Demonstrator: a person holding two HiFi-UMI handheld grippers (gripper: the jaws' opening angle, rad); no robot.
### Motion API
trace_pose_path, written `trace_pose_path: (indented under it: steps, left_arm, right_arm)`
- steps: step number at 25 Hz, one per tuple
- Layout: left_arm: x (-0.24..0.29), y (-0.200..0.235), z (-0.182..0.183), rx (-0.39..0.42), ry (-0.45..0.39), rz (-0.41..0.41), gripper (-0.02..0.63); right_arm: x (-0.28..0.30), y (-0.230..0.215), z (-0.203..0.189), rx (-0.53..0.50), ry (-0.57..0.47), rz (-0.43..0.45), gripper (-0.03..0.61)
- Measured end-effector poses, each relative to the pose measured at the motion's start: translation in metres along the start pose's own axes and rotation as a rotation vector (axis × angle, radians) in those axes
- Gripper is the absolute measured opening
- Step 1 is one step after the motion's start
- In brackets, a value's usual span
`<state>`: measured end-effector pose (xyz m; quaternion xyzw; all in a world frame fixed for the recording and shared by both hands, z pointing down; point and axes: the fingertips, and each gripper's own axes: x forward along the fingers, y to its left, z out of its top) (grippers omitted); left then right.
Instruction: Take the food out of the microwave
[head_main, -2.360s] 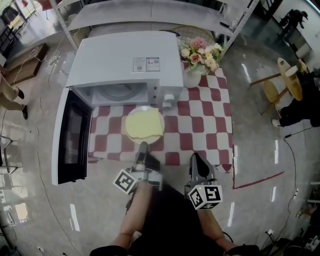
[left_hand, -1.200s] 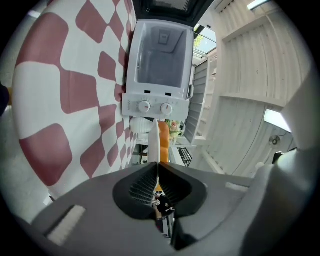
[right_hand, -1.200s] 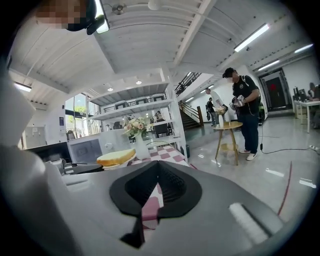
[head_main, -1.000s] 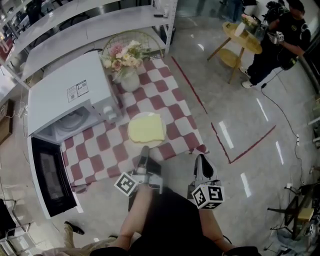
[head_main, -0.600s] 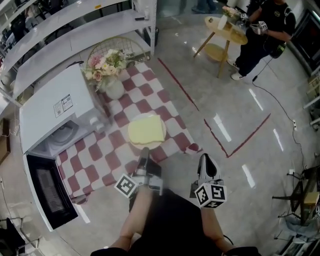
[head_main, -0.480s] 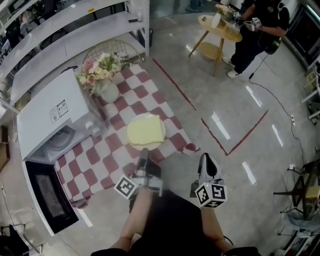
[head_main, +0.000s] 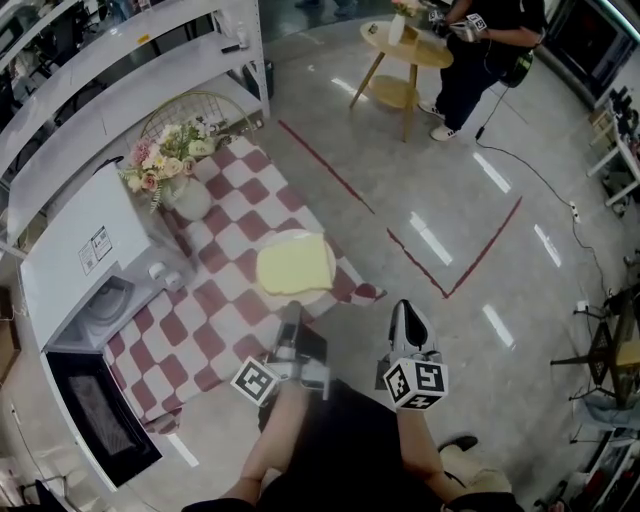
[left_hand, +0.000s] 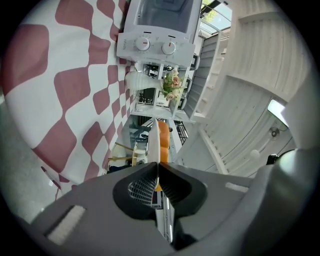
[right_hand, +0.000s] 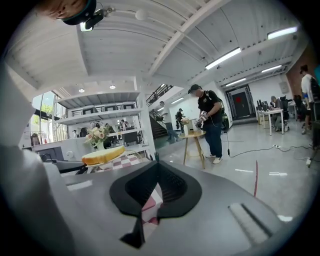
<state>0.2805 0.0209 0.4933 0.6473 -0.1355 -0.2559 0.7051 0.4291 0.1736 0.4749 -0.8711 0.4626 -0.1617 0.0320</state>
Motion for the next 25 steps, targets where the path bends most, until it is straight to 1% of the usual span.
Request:
trace_pose_path:
  steps: [4,19,25]
  left_arm:
    - [-0.0004,-0.0002,-0.0039,0.001,0.009,0.004,0.023]
    - [-0.0060,-0.0047,0.0021,0.015,0.000,-0.002,0.023]
    - [-0.0065,-0.0065,0.0047,0.025,-0.003,-0.003,0.023]
  right_arm:
    - [-0.0031,0.0018,-0.0016,-0.030,0.002,0.005,0.000]
    - [-0.0047,0.0028,-0.0033,0.006,0.008,0.018,-0.001]
    - [-0.0051,0.0033,-0.0045,0.000,0.010,0.017,0.000]
